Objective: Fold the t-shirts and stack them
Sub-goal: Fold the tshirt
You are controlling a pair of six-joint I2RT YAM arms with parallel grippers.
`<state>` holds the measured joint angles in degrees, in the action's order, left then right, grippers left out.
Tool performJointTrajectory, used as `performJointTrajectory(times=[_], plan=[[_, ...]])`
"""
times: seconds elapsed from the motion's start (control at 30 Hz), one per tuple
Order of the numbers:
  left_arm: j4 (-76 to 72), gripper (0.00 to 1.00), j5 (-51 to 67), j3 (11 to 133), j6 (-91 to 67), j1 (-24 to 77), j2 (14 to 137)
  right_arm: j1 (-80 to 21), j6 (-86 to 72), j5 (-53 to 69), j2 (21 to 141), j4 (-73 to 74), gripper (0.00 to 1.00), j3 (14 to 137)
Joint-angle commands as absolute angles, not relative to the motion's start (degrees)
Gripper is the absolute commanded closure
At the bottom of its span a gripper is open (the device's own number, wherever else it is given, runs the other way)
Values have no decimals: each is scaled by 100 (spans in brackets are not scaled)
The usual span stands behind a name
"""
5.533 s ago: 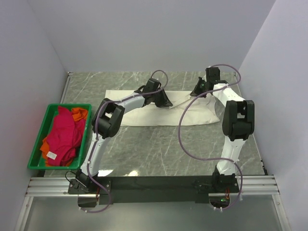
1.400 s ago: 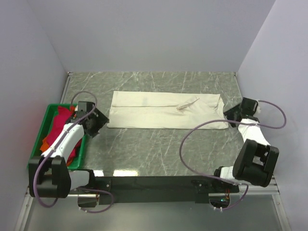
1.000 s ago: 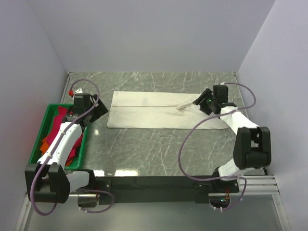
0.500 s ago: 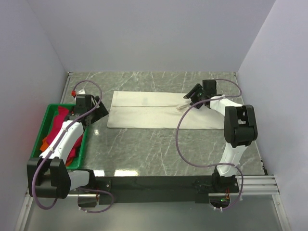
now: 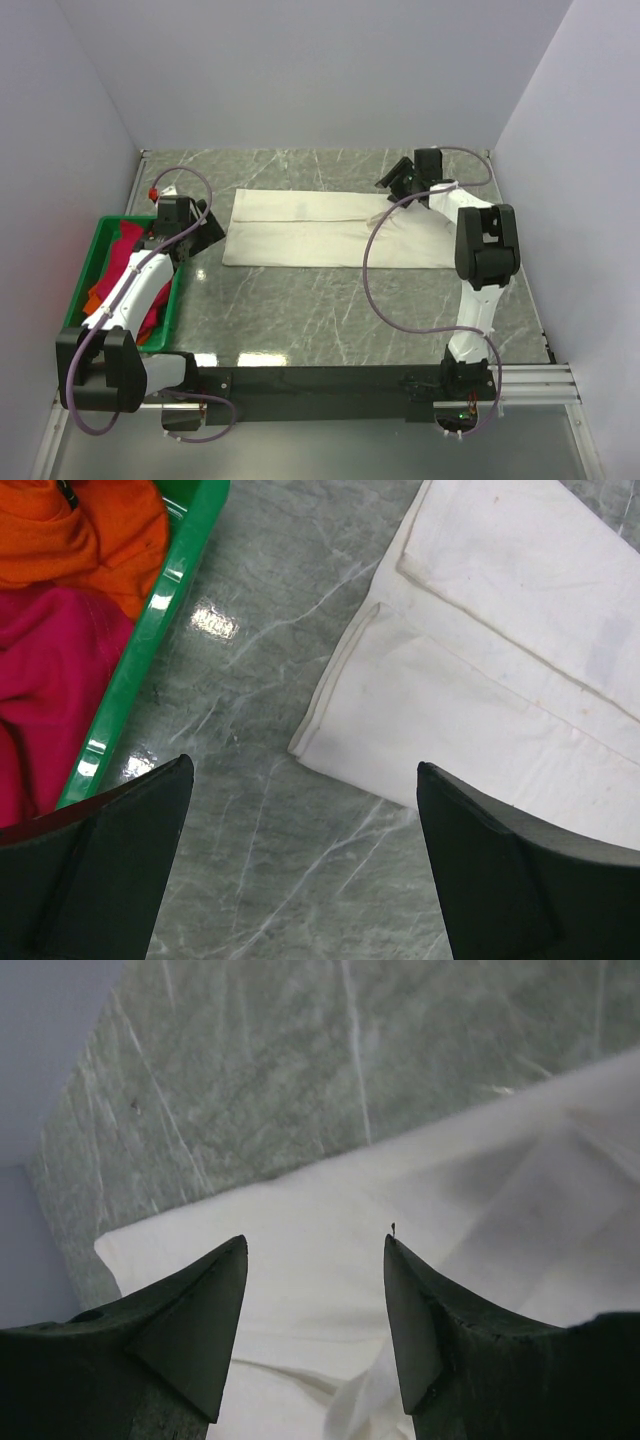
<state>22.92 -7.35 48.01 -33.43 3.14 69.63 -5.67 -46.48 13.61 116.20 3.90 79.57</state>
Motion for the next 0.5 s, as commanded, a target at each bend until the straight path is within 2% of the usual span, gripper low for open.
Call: performJointTrajectory(times=[0.0,0.1,0.3,0.47], plan=[[2092,1,-694,4790,-3217,308,6952,-633,-4386,1503,11839,535,36,8647],[2101,1,-668,4790,-3217,308,6943,-633,-4009,1276,11690,843,37,8912],[2083,1,-659,4790,-3226,299,6900,-607,-3885,247,10855,1371,37,8342],[2083,1,-563,4764,-3226,299,6899,-527,-4034,782,10775,1064,36,7647]])
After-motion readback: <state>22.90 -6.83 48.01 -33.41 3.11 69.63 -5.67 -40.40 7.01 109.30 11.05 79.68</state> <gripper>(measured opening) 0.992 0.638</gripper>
